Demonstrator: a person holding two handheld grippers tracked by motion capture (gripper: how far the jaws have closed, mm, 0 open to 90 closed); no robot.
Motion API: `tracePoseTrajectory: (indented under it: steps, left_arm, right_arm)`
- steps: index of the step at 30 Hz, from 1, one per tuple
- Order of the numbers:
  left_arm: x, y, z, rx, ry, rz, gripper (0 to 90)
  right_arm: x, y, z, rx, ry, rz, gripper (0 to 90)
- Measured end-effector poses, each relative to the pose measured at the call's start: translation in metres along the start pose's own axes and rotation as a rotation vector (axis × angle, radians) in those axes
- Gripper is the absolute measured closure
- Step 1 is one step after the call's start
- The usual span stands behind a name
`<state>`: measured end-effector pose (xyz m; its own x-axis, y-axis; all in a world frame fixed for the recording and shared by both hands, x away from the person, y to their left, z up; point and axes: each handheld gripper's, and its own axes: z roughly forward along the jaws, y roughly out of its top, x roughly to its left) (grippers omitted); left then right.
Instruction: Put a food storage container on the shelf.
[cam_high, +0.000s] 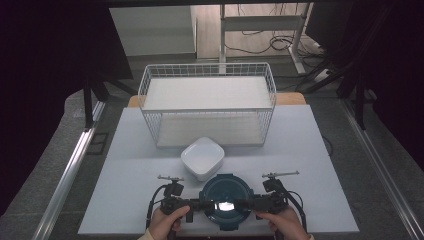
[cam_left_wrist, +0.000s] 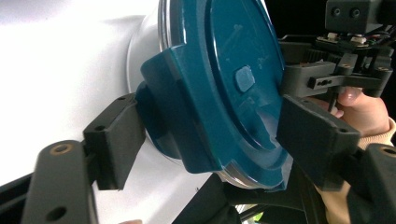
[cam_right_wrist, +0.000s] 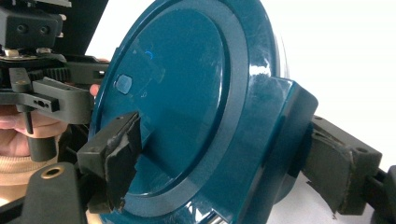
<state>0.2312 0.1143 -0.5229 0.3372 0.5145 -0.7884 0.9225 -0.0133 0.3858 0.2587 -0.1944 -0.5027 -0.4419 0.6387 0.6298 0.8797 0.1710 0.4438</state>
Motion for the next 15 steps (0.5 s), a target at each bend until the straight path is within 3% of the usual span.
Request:
tracePoseTrajectory:
  steps: [3,4,8,15]
  left_arm:
    - [0.0004,-0.0003,0.0013,0.003,0.011,-0.018,32.1]
    - [0.0014,-0.0006,0.0019,0.003,0.001,-0.041,32.7]
    - [0.0036,-0.0006,0.0012,-0.005,-0.017,-0.073,35.0]
    - [0.0037,-0.0016,-0.0011,-0.018,-0.027,-0.094,38.3]
  right_arm:
    - [-0.0016,0.0001,0.0002,0.004,0.010,0.010,18.6]
    - [-0.0035,0.0009,-0.0006,0.013,0.022,0.040,20.3]
    - [-0.0052,0.0017,-0.0022,0.021,0.029,0.059,22.6]
    - [-0.0094,0.0021,-0.0058,0.006,0.050,0.103,28.2]
